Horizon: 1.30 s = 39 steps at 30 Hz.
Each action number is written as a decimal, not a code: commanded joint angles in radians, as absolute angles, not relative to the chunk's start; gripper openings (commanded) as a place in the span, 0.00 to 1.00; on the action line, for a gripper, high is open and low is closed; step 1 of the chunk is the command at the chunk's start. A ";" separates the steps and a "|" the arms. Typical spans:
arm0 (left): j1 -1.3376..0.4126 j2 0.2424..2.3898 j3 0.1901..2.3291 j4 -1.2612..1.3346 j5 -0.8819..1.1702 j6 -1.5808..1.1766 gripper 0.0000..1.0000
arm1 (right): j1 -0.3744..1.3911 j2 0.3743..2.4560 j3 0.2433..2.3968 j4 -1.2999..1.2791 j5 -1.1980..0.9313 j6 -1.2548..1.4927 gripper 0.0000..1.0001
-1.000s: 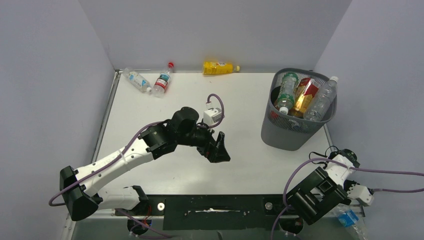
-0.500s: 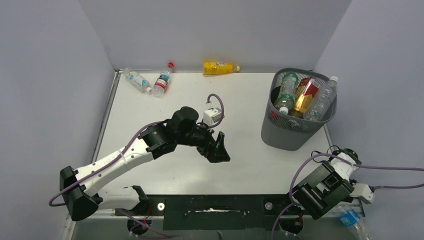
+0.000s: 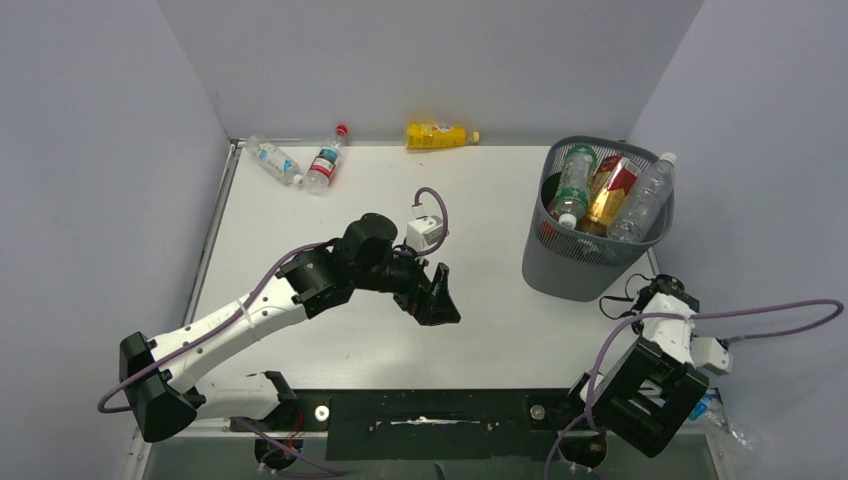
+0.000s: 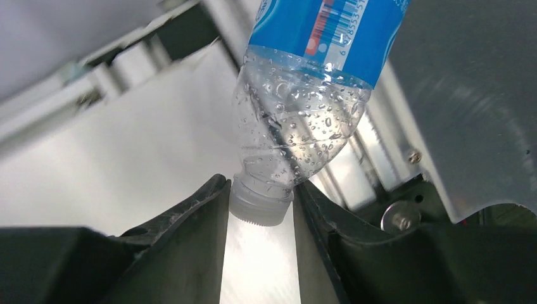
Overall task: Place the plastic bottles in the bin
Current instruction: Pick up the plastic bottle at the center of the board.
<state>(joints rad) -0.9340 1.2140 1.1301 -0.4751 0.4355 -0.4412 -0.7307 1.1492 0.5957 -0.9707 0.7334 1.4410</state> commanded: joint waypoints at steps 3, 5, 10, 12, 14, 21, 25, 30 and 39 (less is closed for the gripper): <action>-0.931 1.201 1.174 -0.436 0.447 -0.452 0.93 | -0.398 1.215 0.779 -1.167 0.838 1.722 0.16; -0.932 1.204 1.179 -0.431 0.444 -0.457 0.93 | -0.298 1.254 0.848 -1.254 0.850 1.809 0.16; -0.934 1.202 1.190 -0.434 0.422 -0.460 0.92 | -0.008 1.360 1.038 -1.416 0.909 1.932 0.15; -0.935 1.196 1.190 -0.433 0.411 -0.464 0.92 | 0.080 1.388 1.113 -1.433 0.948 1.891 0.13; -0.934 1.189 1.188 -0.431 0.400 -0.468 0.92 | 0.129 1.385 1.144 -1.433 0.948 1.864 0.11; -0.934 1.162 1.167 -0.411 0.372 -0.489 0.92 | 0.169 1.350 1.181 -1.433 0.952 1.744 0.11; -0.933 1.160 1.180 -0.429 0.360 -0.483 0.92 | 0.199 1.281 1.208 -1.407 0.950 1.624 0.11; -0.933 1.166 1.193 -0.426 0.342 -0.477 0.92 | 0.274 1.220 1.356 -1.304 0.941 1.313 0.08; -0.935 1.132 1.158 -0.402 0.328 -0.503 0.92 | 0.507 1.373 1.792 -1.330 0.968 1.113 0.06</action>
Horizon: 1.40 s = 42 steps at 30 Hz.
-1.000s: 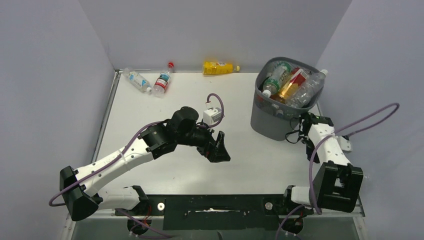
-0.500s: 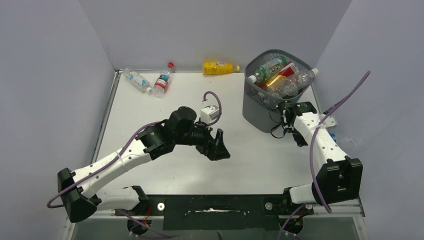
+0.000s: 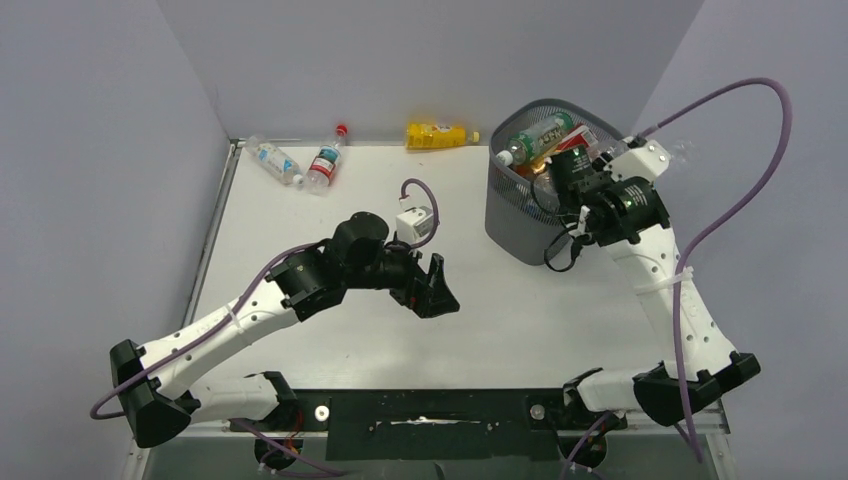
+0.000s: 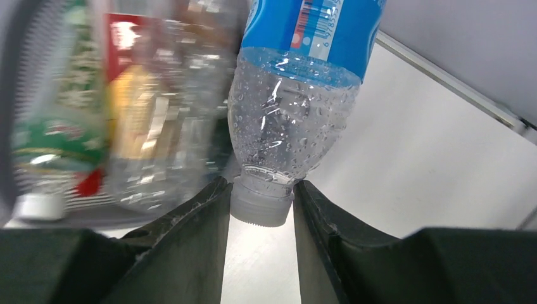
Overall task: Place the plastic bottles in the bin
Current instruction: Pick up the plastic bottle at the center of the board, then place the plastic bottle in the trash bin.
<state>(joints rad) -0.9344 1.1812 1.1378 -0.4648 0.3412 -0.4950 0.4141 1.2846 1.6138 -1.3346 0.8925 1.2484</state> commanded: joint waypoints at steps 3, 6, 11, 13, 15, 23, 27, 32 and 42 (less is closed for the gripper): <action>-0.931 1.130 1.168 -0.429 0.321 -0.489 0.93 | 0.575 1.463 1.933 -1.231 0.954 0.940 0.07; -0.927 1.126 1.181 -0.447 0.305 -0.478 0.93 | 0.610 1.555 2.060 -1.140 0.919 0.780 0.08; -0.919 1.115 1.175 -0.449 0.293 -0.475 0.93 | 0.590 1.612 2.079 -0.960 0.756 0.590 0.10; -0.916 1.112 1.175 -0.450 0.291 -0.475 0.93 | 0.556 1.615 2.068 -0.929 0.687 0.577 0.10; -0.911 1.109 1.176 -0.454 0.291 -0.472 0.93 | 0.510 1.603 2.047 -0.902 0.614 0.579 0.10; -0.885 1.116 1.178 -0.461 0.311 -0.457 0.93 | 0.383 1.519 1.936 -0.829 0.438 0.605 0.11; -0.882 1.124 1.184 -0.454 0.314 -0.457 0.93 | 0.383 1.508 1.894 -0.812 0.389 0.609 0.10; -0.876 1.129 1.193 -0.463 0.307 -0.459 0.93 | 0.383 1.484 1.834 -0.791 0.370 0.627 0.11; -0.873 1.138 1.214 -0.470 0.300 -0.470 0.93 | 0.382 1.443 1.786 -0.834 0.372 0.684 0.33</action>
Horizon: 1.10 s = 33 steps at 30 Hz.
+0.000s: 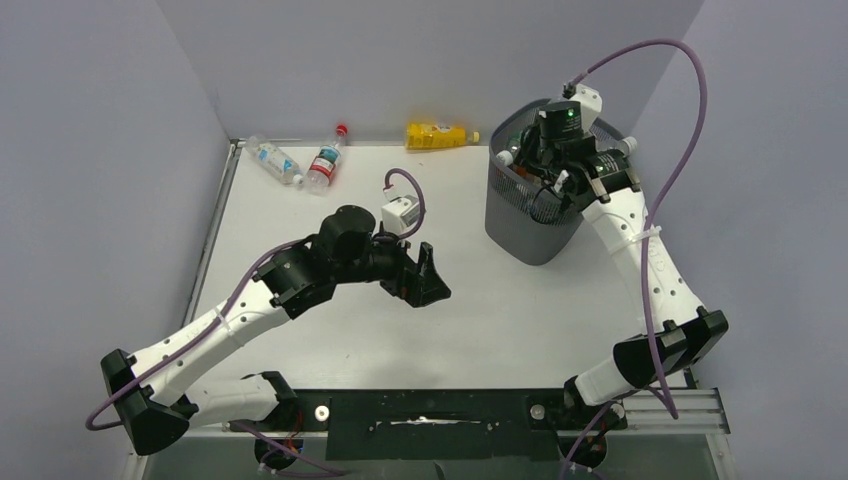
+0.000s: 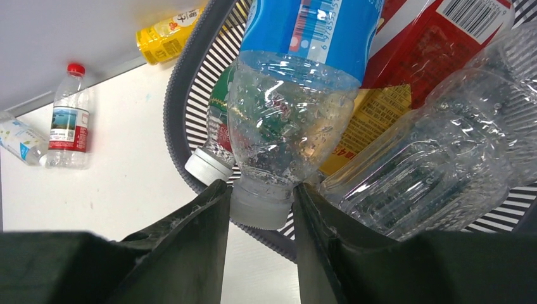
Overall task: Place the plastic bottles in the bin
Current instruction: Place the plastic bottle in the trash bin.
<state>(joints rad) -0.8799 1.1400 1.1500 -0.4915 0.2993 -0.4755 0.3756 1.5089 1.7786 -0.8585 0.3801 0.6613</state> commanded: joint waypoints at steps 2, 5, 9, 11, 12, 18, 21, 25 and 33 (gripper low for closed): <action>-0.874 1.137 1.219 -0.476 0.296 -0.471 0.93 | 0.382 1.434 1.792 -0.843 0.363 0.689 0.49; -0.872 1.137 1.232 -0.485 0.285 -0.469 0.93 | 0.382 1.419 1.802 -0.860 0.353 0.693 0.58; -0.872 1.148 1.257 -0.499 0.273 -0.465 0.93 | 0.381 1.403 1.805 -0.878 0.336 0.696 0.72; -0.871 1.157 1.272 -0.508 0.260 -0.461 0.93 | 0.381 1.400 1.812 -0.891 0.331 0.698 0.74; -0.869 1.162 1.283 -0.513 0.253 -0.457 0.93 | 0.382 1.398 1.820 -0.895 0.327 0.697 0.76; -0.803 1.226 1.386 -0.573 0.200 -0.417 0.98 | 0.388 1.395 1.919 -0.955 0.321 0.680 1.00; -0.696 1.272 1.422 -0.562 0.238 -0.392 0.98 | 0.407 1.397 1.977 -0.987 0.322 0.660 0.98; -0.496 1.364 1.452 -0.474 0.341 -0.379 0.98 | 0.442 1.398 2.026 -1.029 0.316 0.637 0.98; -0.301 1.689 1.553 -0.181 0.399 -0.362 0.98 | 0.618 1.440 2.114 -1.050 0.328 0.573 0.98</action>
